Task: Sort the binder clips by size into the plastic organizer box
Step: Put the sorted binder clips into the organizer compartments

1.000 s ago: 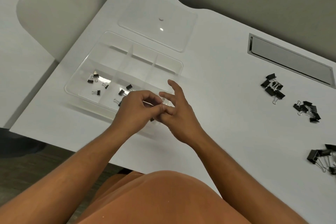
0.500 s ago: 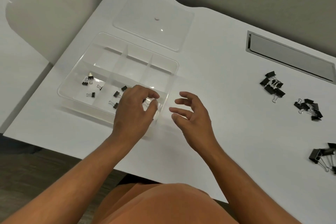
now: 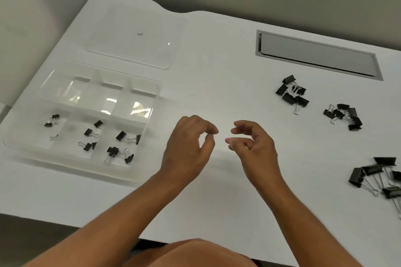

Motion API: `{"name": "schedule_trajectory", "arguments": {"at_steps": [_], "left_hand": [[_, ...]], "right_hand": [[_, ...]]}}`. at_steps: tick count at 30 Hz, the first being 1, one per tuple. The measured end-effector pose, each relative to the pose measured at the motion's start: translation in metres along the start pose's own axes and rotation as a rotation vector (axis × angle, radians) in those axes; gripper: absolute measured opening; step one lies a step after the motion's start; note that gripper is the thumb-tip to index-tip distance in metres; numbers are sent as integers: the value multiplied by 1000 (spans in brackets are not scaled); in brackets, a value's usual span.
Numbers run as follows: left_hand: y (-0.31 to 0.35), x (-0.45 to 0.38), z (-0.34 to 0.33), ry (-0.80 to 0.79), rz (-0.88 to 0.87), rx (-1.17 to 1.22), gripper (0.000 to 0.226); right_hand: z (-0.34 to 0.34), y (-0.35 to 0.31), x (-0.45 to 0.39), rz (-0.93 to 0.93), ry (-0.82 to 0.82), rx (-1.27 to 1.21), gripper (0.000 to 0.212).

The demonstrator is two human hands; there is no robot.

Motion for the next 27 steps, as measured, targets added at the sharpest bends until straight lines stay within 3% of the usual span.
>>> {"name": "schedule_trajectory", "arguments": {"at_steps": [16, 21, 23, 27], "left_hand": [[116, -80, -209, -136, -212, -23, 15], [114, -105, -292, -72, -190, -86, 18], [119, -105, -310, -117, -278, -125, 19], [116, -107, -323, -133, -290, -227, 17]], "right_hand": [[229, 89, -92, -62, 273, 103, 25], [273, 134, -109, -83, 550, 125, 39], [286, 137, -114, -80, 587, 150, 43], [301, 151, -134, -94, 605, 286, 55]]}}
Point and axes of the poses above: each hand's wrist, its own x-axis away from the middle knuckle, its own z-axis out of the back of the hand, y = z × x, the point moved 4 cm from there along -x, towards the middle knuckle, and after that the axes turned 4 degrees about -z, right-handed, at the moved point
